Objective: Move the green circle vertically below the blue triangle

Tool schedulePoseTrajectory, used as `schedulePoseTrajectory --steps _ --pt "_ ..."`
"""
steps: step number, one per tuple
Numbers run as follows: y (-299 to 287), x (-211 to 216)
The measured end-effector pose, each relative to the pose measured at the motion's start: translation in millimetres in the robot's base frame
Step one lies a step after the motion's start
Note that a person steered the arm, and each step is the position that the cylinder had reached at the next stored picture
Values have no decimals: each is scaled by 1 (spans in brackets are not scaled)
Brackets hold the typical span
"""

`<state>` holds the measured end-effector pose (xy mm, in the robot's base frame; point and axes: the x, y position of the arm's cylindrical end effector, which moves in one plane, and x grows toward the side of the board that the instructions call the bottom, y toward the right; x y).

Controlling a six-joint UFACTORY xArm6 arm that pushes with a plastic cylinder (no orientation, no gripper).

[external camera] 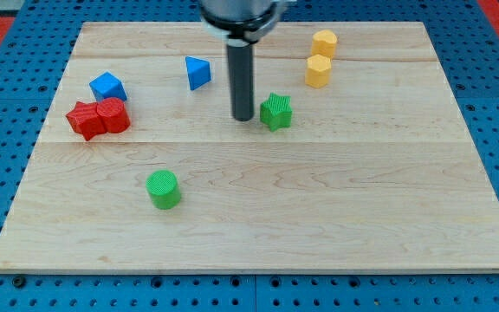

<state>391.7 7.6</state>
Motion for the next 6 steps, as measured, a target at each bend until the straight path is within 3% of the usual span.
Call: schedulePoseTrajectory --steps 2,3,4,5,6 --pt "115 10" --pt "78 110" --pt "8 164" --pt "-99 162" --pt "-109 160"
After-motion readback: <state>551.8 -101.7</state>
